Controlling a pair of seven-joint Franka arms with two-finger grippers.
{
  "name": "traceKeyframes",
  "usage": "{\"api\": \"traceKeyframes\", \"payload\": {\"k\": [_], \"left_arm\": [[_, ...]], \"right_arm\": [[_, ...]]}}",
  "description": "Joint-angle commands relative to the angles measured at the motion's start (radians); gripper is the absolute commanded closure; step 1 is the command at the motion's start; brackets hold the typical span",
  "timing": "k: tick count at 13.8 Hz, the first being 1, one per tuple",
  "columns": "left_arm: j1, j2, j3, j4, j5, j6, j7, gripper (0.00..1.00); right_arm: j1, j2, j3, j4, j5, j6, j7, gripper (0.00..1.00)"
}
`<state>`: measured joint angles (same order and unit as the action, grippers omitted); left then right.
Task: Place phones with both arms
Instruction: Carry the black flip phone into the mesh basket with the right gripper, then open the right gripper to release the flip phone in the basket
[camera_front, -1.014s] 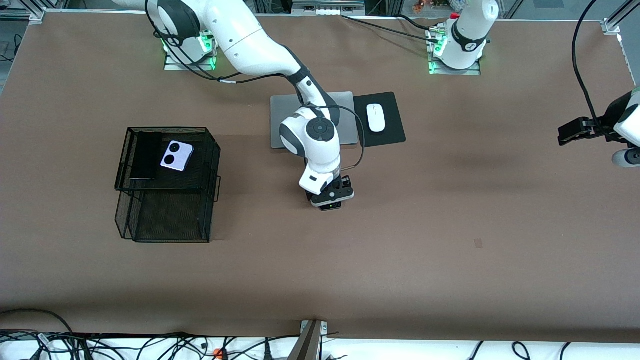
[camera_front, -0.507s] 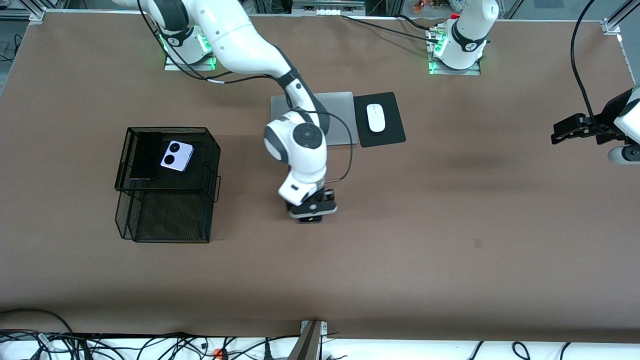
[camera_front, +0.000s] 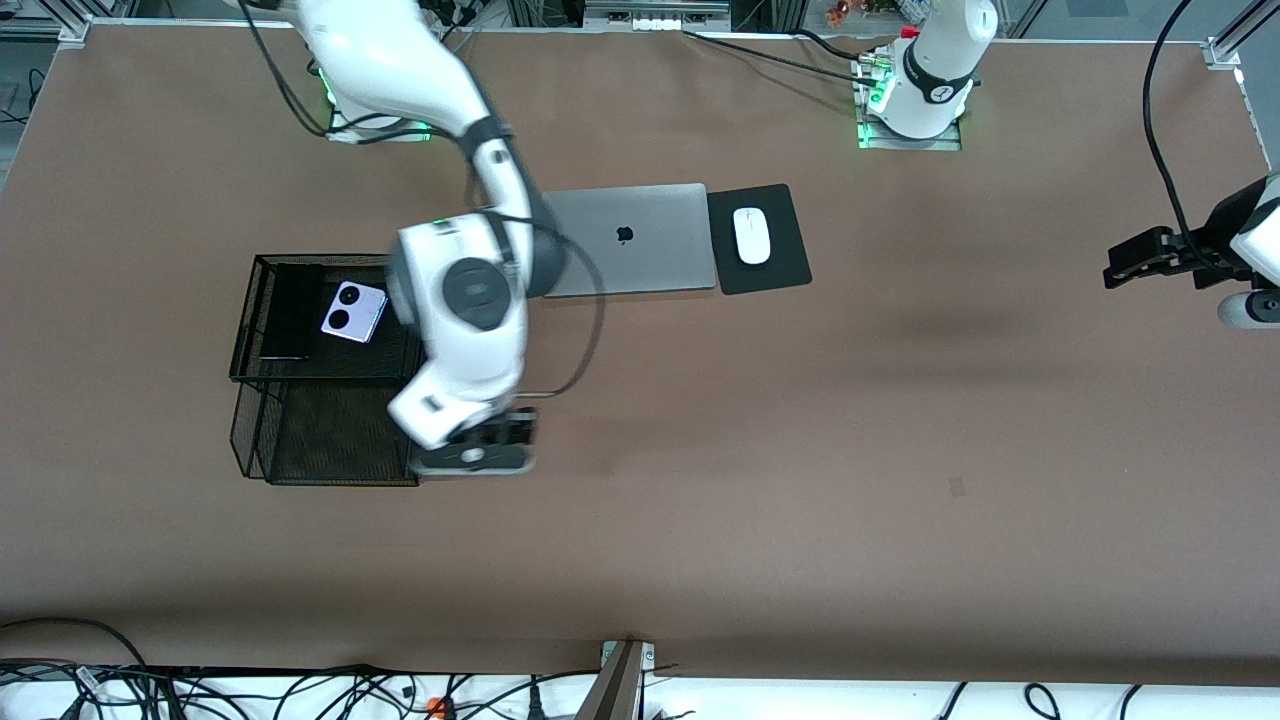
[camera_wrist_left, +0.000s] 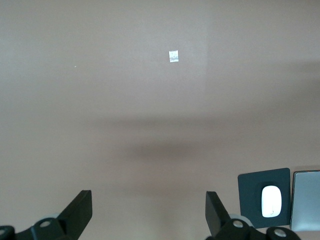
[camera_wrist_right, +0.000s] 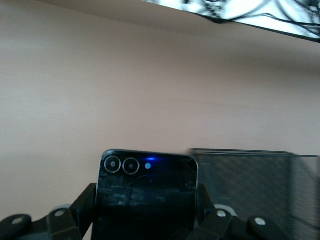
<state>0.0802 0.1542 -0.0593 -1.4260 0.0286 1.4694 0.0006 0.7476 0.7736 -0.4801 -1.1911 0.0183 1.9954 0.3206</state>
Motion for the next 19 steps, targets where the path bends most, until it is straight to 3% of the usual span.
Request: {"api": "traceKeyframes", "payload": {"k": [1,4,7,9,16,17,19], "left_arm": [[0.007,-0.007,0.002,0.004,-0.029,-0.017,0.022,0.00],[0.007,-0.007,0.002,0.004,-0.027,-0.027,0.024,0.00],[0.007,-0.007,-0.001,0.004,-0.027,-0.030,0.024,0.00],[0.007,-0.008,-0.004,0.004,-0.027,-0.035,0.024,0.00],[0.007,-0.010,-0.002,0.002,-0.027,-0.035,0.024,0.00],[0.007,-0.010,-0.002,0.002,-0.027,-0.035,0.024,0.00],[0.007,-0.010,-0.002,0.002,-0.027,-0.035,0.021,0.00]], "right_arm": [[-0.121,-0.074,0.017,-0.059,0.026,-0.041,-0.194,0.73],[-0.266,-0.080,0.017,-0.134,0.202,-0.030,-0.362,0.72],[-0.278,-0.082,0.017,-0.232,0.244,-0.007,-0.362,0.72],[-0.289,-0.085,0.017,-0.284,0.326,-0.009,-0.365,0.72],[-0.324,-0.076,0.015,-0.321,0.345,0.000,-0.365,0.71],[-0.326,-0.071,0.017,-0.321,0.359,0.014,-0.364,0.70],[-0.332,-0.063,0.017,-0.321,0.376,0.023,-0.364,0.55]]}}
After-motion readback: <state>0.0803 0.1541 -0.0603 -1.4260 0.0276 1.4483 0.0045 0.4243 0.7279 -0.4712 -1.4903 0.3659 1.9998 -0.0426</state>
